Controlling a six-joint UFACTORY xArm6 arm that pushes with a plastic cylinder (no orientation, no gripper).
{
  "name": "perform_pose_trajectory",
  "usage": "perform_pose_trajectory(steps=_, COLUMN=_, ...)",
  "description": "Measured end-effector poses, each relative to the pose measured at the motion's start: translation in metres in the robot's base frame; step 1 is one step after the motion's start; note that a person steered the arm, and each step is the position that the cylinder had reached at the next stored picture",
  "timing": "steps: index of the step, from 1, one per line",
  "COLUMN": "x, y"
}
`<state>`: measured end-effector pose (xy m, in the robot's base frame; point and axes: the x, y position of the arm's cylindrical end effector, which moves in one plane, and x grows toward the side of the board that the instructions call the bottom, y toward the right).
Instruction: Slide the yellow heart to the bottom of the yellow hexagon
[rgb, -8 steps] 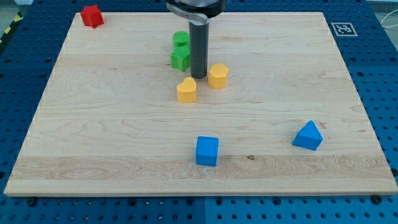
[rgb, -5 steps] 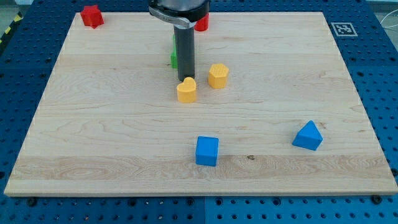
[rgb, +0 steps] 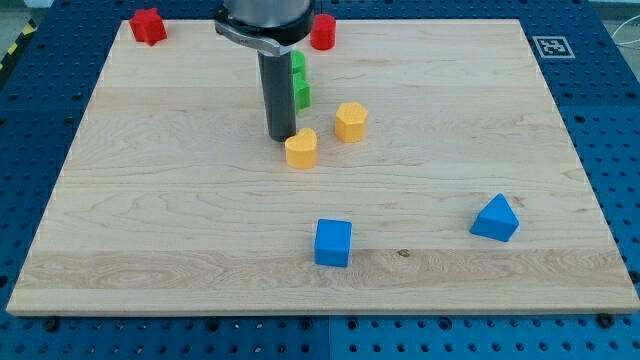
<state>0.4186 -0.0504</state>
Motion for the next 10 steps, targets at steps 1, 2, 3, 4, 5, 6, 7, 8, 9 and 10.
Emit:
perform_pose_trajectory(steps=1, x=0.002, y=0.007)
perform_pose_trajectory(steps=2, x=0.002, y=0.020)
perform_pose_trajectory(steps=3, x=0.002, y=0.024)
perform_pose_trajectory(steps=4, x=0.003, y=0.015)
perform_pose_trajectory(steps=5, x=0.006, y=-0.004)
perform_pose_trajectory(steps=6, x=0.006, y=-0.022)
perform_pose_trajectory(steps=7, x=0.014, y=-0.027)
perform_pose_trajectory(steps=8, x=0.018, y=-0.014)
perform_pose_trajectory(steps=9, x=0.018, y=0.003)
perform_pose_trajectory(steps=10, x=0.018, y=0.003)
